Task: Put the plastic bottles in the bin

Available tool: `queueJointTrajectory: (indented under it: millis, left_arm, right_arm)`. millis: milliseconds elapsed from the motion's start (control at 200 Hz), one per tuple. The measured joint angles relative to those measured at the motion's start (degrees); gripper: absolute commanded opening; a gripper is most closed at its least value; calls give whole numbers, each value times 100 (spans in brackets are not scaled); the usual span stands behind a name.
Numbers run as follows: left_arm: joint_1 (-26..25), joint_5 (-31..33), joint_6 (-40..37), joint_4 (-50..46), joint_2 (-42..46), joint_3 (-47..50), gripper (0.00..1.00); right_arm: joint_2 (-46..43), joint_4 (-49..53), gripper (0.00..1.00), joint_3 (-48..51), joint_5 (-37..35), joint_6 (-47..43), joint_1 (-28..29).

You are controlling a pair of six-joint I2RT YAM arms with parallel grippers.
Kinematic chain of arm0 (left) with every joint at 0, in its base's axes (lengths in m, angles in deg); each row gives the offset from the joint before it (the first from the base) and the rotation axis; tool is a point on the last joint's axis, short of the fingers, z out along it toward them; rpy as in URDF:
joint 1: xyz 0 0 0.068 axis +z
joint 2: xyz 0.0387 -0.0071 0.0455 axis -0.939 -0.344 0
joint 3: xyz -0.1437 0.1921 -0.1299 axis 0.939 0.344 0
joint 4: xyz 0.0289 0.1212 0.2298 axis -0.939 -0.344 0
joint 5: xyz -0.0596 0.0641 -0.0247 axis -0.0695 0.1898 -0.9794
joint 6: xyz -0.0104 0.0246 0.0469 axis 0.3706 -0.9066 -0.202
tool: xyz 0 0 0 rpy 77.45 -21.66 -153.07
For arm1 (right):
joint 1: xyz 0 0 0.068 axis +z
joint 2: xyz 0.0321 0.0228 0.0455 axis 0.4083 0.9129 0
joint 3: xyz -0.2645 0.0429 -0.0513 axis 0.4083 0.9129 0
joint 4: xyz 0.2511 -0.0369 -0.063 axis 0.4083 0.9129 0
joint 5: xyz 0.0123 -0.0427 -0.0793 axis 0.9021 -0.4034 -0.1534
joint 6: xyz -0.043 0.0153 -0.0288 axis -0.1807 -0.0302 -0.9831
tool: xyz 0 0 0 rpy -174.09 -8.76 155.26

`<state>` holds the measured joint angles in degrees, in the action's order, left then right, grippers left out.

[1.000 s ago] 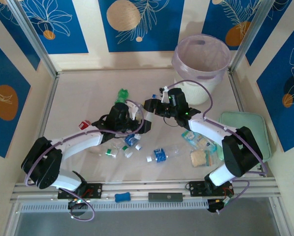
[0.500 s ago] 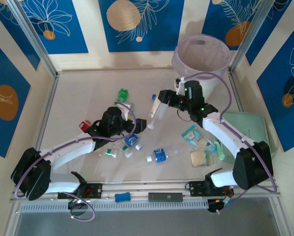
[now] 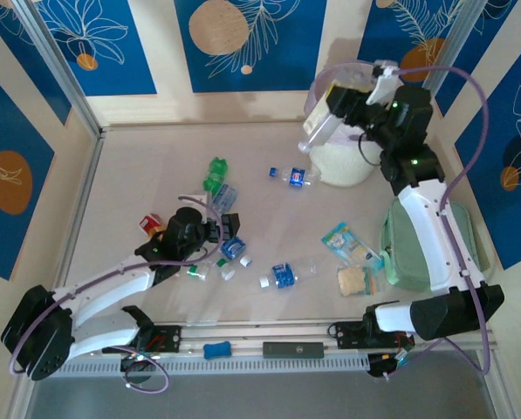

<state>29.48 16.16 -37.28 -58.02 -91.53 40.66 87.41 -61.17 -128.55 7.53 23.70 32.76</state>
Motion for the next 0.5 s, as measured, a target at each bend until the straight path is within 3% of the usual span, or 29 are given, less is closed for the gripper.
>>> queueJointTrajectory:
  millis: [500]
  left_arm:
    - [0, 400, 138, -37, 437, 232, 100]
  right_arm:
    - [1377, -730, 52, -1126, -1276, -903, -765]
